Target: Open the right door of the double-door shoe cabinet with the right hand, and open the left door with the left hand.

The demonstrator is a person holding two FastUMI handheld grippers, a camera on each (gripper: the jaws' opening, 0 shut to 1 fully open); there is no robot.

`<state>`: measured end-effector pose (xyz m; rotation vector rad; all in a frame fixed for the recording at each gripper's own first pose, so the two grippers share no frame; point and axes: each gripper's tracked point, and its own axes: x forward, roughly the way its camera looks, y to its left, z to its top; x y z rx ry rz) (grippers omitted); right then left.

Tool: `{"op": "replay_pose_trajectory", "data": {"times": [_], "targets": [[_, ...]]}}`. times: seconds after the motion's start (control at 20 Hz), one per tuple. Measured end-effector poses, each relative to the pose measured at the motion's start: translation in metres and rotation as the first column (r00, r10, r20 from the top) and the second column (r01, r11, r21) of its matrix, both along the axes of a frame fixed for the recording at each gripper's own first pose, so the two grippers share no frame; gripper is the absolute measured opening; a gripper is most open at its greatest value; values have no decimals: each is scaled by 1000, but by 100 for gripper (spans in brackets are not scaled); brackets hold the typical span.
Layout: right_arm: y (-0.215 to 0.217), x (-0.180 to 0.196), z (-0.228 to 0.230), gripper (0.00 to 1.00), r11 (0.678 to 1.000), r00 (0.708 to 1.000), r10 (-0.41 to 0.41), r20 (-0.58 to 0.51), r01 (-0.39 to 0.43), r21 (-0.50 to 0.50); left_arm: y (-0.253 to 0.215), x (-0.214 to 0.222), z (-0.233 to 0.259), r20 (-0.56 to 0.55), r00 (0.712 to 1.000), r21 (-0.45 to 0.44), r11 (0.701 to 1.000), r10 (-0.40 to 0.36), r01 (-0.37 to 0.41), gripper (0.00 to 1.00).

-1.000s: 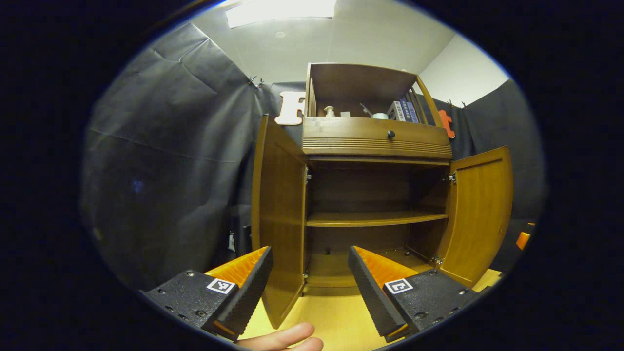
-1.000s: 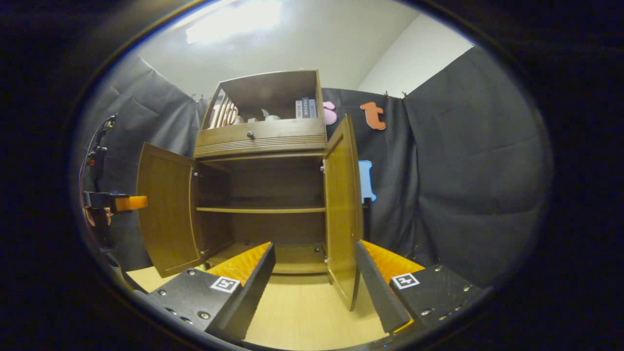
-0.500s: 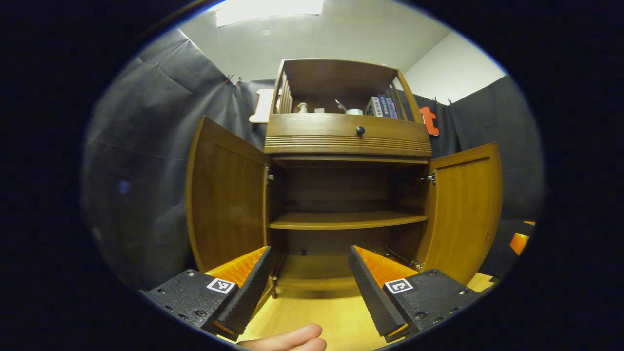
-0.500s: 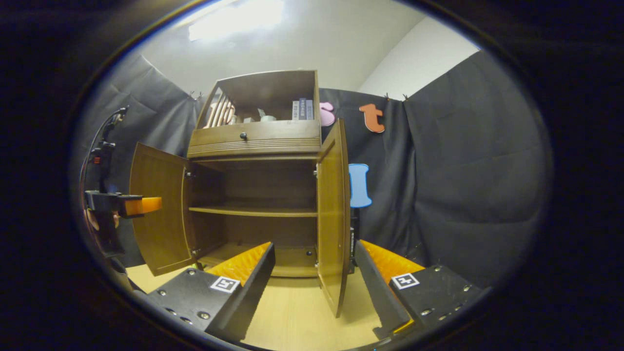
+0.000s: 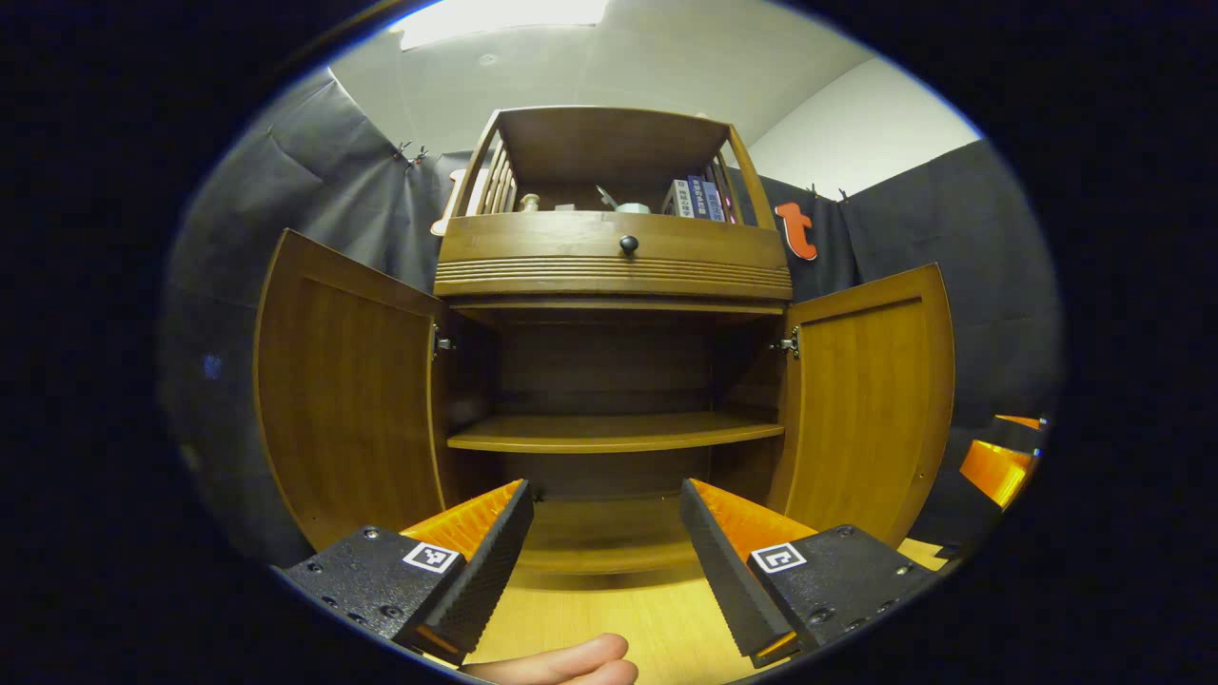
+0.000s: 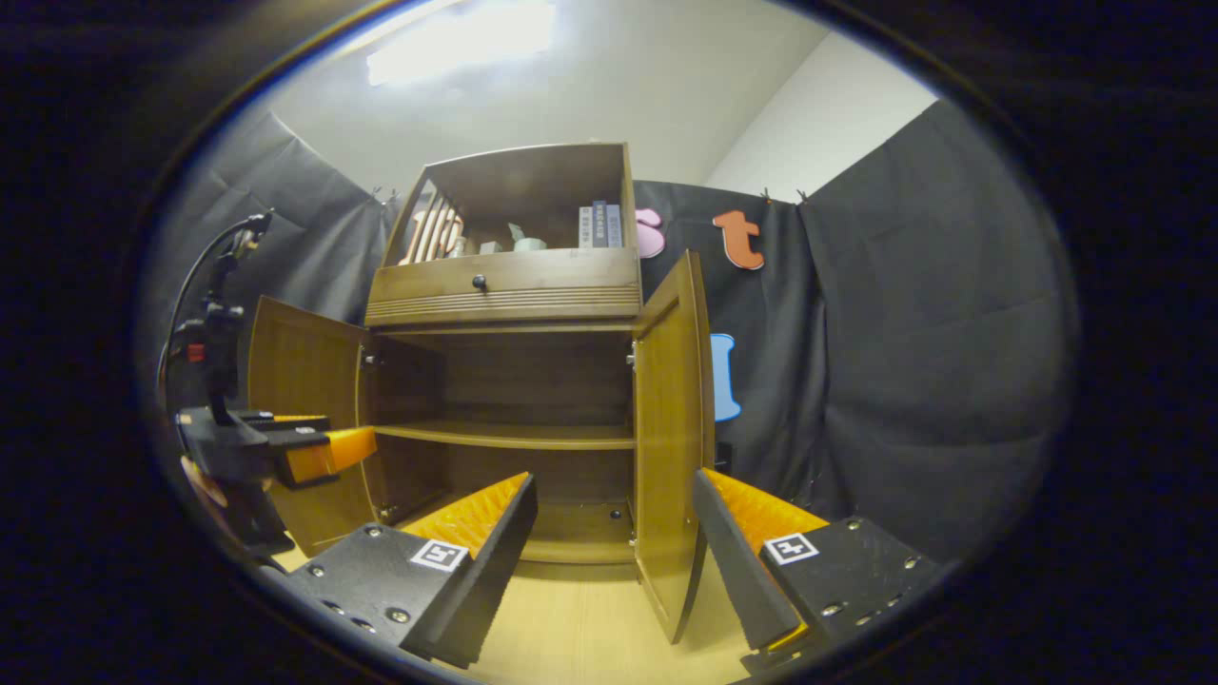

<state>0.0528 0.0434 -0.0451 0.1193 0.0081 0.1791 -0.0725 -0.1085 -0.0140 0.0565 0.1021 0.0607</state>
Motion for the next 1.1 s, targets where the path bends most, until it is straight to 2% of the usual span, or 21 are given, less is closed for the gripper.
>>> {"op": "replay_pose_trajectory", "data": {"times": [0.05,0.1,0.15,0.25,0.3,0.35,0.45,0.6,0.85,0.95,1.1], "targets": [[0,3,1,92,1000,1000,-4,-4,4,16,-3,2,-4,3,1000,10,1000,4,-4,96],[1,7,1,97,1000,1000,-7,-9,7,28,-6,4,-9,-5,1000,15,1000,14,-14,95],[2,10,-1,93,999,1000,-9,-15,9,35,-8,6,-15,-9,1000,19,1000,23,-23,95],[6,15,-5,93,999,1000,-5,-21,6,37,-14,12,-29,-19,999,18,999,35,-35,95],[11,16,-7,93,999,1000,9,-22,-9,39,-17,12,-37,-33,999,12,999,37,-37,92],[16,15,-9,98,999,999,26,-21,-25,42,-19,11,-45,-49,998,4,999,38,-38,92],[21,19,-13,98,998,999,37,-24,-36,53,-18,12,-54,-65,997,-9,999,46,-47,95],[18,21,-15,97,998,1000,0,-24,1,58,-10,10,-57,-70,995,-10,997,74,-75,94],[21,6,-3,99,994,1000,2,-3,-2,105,3,4,-45,-47,995,-4,996,92,-92,94],[34,-4,-1,98,996,999,47,12,-48,80,3,-1,-40,-39,996,-12,996,83,-83,94],[41,-11,2,98,998,998,58,22,-59,24,13,-7,-37,-40,994,-7,995,100,-101,92]]}}
